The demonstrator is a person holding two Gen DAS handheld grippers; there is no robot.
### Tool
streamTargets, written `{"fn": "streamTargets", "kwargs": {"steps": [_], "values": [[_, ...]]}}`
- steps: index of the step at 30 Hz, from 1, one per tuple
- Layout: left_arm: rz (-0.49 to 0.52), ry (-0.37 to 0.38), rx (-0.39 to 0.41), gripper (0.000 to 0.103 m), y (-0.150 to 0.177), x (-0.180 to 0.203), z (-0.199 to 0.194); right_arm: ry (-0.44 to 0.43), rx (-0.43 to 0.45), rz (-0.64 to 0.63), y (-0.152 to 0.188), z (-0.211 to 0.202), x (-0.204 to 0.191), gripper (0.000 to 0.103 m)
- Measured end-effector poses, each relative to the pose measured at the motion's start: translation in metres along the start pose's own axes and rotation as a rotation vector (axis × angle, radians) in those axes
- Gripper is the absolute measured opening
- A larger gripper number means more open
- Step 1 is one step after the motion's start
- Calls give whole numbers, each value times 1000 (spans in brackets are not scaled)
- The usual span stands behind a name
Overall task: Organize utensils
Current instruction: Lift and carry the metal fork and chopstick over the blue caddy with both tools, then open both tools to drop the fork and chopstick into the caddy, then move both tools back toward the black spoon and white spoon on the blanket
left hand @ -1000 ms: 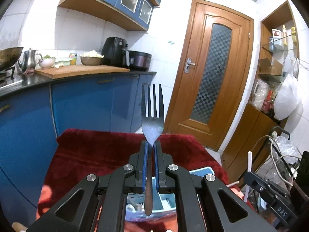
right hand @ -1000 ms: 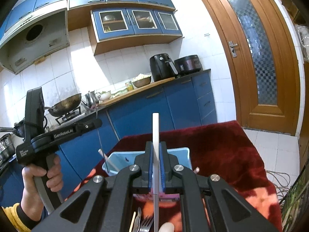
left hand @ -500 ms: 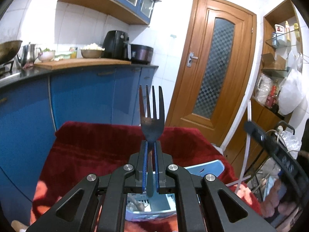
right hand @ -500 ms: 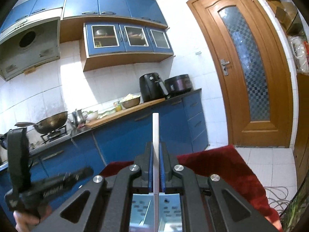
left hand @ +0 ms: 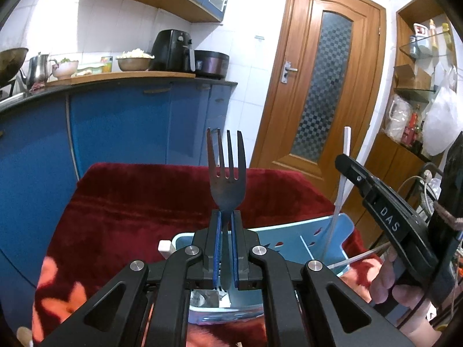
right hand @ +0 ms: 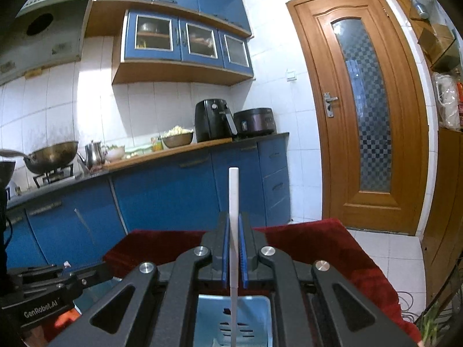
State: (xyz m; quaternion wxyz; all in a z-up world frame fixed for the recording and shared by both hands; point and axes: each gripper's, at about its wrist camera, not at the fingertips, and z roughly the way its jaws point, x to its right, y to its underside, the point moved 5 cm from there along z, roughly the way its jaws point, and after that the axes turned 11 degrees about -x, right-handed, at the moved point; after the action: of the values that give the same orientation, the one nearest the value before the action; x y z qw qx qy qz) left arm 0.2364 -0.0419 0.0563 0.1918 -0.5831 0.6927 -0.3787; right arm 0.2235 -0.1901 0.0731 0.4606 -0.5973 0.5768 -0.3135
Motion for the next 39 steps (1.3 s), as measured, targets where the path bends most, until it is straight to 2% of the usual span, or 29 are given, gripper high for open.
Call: {"fn": "streamTargets", "kwargs": {"steps": [5,8,10,14,30,39], "values": [[-10,1,-12,7,0,-2,3,-18,-31,-4,3,2,-1,9],[-20,3,-23,7,-1,-2,3,-41,-45,14,4,1,0,19],[-26,3,-29,12,0,-3,3,-53,-44,22,3,-1,0,23],[-34,6,-36,17,2,-2,-2,-63,-35,19,2,-11,-2,24],[3,19,-20,18,18,14,-51,-83,-38,13,1,-64,-13,24],[-2,-2,-80,18,46,15,-69,-108,-84,25,21,-94,-13,24]]}}
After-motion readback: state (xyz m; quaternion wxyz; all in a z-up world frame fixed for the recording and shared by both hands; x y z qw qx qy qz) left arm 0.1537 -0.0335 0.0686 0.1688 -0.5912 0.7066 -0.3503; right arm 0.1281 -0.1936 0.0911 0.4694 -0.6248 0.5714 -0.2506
